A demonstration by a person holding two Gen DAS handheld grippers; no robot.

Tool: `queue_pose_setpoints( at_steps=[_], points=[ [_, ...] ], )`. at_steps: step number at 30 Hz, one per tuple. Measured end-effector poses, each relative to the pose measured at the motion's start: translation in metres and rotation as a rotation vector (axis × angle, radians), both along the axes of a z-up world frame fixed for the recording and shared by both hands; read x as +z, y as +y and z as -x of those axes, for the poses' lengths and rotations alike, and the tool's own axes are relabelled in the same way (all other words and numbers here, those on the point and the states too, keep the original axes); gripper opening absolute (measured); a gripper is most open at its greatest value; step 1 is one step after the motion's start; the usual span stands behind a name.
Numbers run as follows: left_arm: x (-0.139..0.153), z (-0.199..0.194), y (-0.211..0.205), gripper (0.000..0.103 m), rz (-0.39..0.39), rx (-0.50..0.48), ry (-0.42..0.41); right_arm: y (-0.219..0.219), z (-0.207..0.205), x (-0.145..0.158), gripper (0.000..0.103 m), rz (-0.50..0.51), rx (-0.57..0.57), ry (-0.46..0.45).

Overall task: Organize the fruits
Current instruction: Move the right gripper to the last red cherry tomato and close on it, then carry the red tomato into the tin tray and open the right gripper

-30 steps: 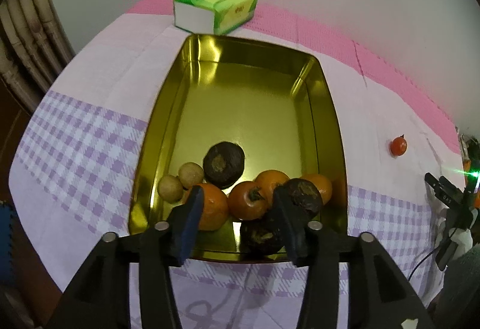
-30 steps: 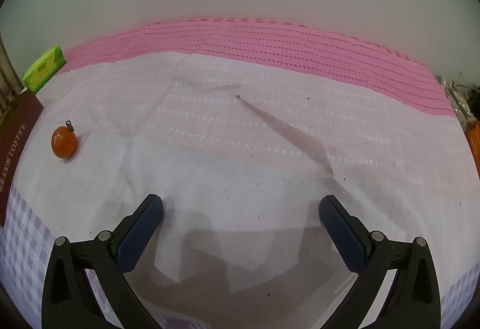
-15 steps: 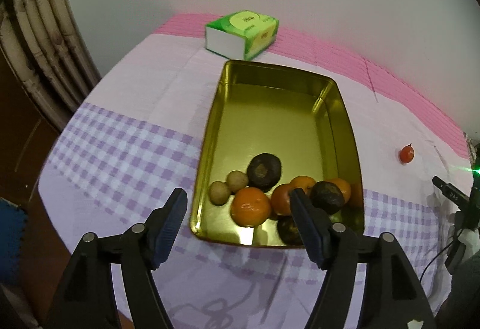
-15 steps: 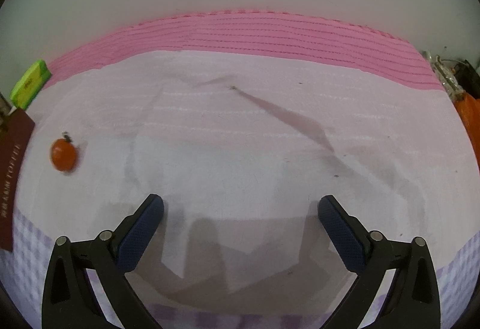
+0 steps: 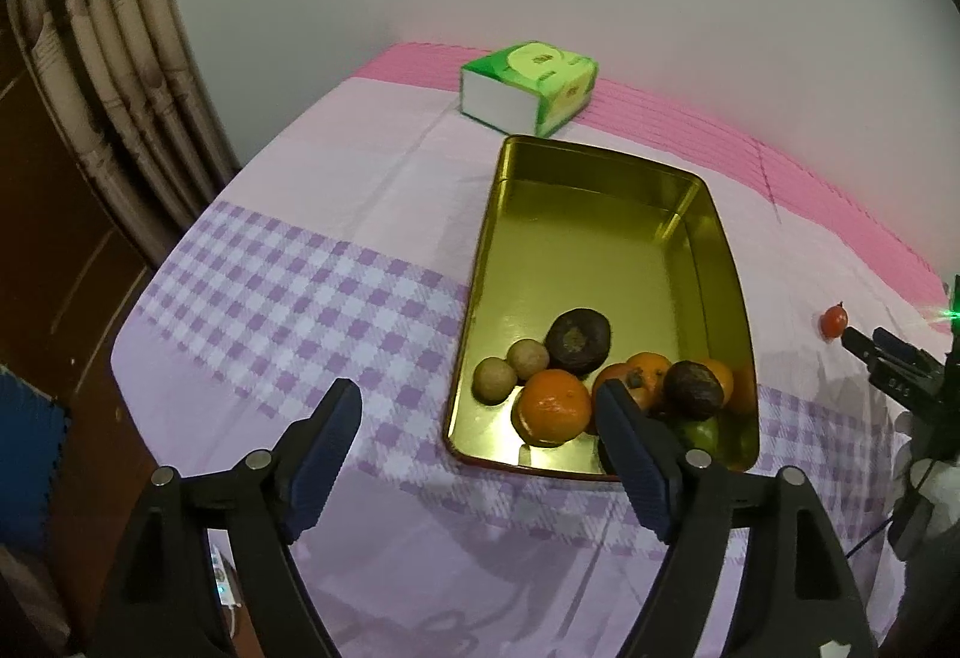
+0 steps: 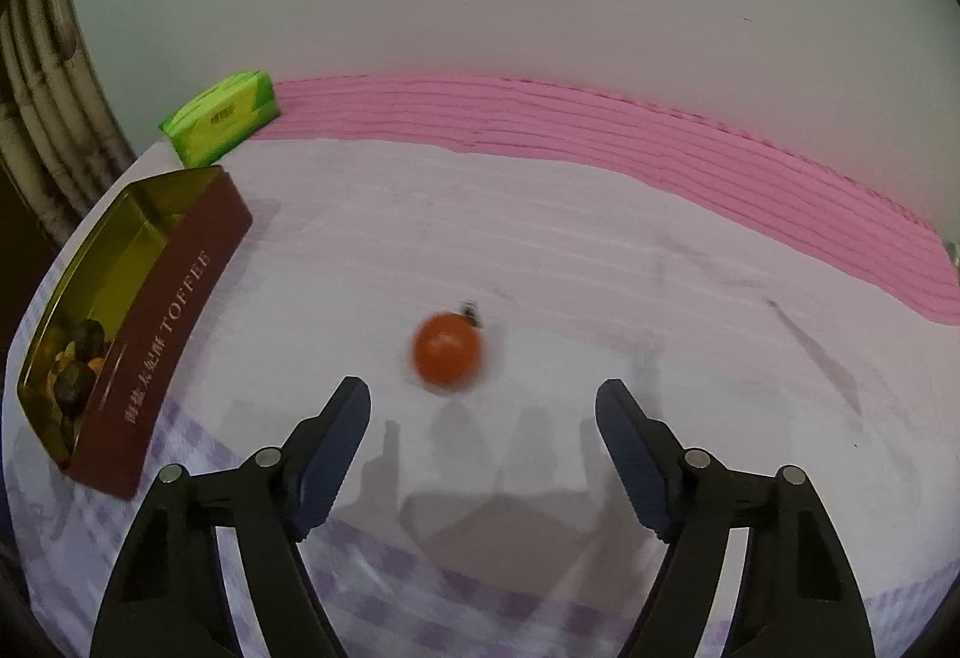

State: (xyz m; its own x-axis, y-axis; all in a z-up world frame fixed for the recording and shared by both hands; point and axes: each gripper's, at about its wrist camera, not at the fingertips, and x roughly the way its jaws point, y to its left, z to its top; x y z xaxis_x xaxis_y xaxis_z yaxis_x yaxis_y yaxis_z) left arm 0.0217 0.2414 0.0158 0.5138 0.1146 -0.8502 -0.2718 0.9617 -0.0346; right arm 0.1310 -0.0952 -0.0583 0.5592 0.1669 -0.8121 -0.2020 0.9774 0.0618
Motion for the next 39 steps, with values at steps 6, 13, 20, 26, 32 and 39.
queue_pose_setpoints(
  at_steps=[6, 13, 20, 26, 32, 39],
  points=[
    [-0.002, 0.003, 0.011, 0.078, 0.012, 0.046, -0.003, 0.003, -0.010, -0.007, 0.061, 0.003, -0.021, 0.025],
    [-0.007, 0.002, 0.016, 0.078, 0.028, 0.057, 0.009, 0.015, -0.024, -0.017, 0.044, 0.002, -0.019, 0.046],
    [-0.009, 0.002, 0.019, 0.079, 0.031, 0.060, 0.017, 0.020, -0.028, -0.025, 0.032, 0.009, -0.011, 0.043],
    [-0.009, 0.001, 0.020, 0.081, 0.025, 0.067, 0.023, 0.020, -0.026, -0.022, 0.031, -0.002, -0.007, 0.047],
    [-0.009, 0.002, 0.020, 0.081, 0.021, 0.073, 0.022, 0.030, -0.016, 0.000, 0.031, -0.052, 0.031, 0.023],
    [-0.010, 0.002, 0.020, 0.082, 0.011, 0.077, 0.027, 0.081, 0.003, 0.034, 0.031, -0.121, 0.174, -0.007]
  ],
)
